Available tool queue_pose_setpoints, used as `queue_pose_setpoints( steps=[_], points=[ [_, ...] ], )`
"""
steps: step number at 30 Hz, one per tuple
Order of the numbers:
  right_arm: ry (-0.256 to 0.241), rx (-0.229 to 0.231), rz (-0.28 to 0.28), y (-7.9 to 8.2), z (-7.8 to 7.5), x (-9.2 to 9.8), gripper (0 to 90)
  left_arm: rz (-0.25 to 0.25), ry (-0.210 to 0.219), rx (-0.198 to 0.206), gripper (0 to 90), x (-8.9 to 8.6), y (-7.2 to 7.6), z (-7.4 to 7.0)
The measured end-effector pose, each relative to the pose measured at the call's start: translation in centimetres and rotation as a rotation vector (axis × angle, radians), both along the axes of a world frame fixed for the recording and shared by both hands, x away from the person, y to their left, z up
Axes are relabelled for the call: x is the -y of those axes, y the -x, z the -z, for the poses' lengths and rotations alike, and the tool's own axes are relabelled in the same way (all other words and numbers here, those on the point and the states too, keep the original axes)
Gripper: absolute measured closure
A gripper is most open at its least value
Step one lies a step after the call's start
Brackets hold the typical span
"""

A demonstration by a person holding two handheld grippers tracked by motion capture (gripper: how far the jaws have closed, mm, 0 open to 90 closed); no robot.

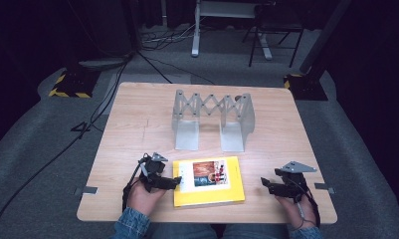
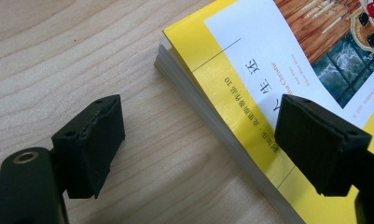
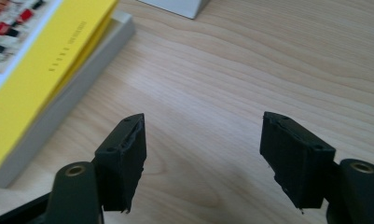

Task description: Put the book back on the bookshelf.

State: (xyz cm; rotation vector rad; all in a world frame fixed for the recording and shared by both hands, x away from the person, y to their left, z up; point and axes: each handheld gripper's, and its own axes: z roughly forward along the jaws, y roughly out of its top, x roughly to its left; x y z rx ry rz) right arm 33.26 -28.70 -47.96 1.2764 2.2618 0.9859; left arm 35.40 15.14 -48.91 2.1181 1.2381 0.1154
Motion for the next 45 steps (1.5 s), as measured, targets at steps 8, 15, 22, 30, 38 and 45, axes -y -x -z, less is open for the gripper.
queue_pose_setpoints(
  steps=[8,15,22,30,38,45],
  points=[
    [-0.062,-0.033,-0.112,1.8,-0.8,-3.0,31.2,0.002,0.008,0.009,16.2,0.2,-0.4,0.1],
    [-0.09,-0.093,-0.182,2.5,-0.7,-5.7,31.7,0.004,0.004,-0.003,17.1,0.5,-0.9,0.0],
    [-0.06,-0.128,-0.235,2.6,0.3,-7.6,30.5,0.013,0.007,0.001,17.4,0.7,-1.1,0.0],
    [-0.027,-0.144,-0.253,2.8,1.1,-8.1,24.8,0.027,0.035,0.001,25.6,0.8,-1.0,0.0],
    [0.009,-0.085,-0.279,3.2,1.5,-8.8,22.5,0.04,0.052,-0.01,32.2,1.1,-0.9,0.0],
    [0.025,-0.065,-0.28,3.4,1.6,-9.0,21.3,0.039,0.056,-0.012,33.6,1.2,-0.9,0.0]
  ],
)
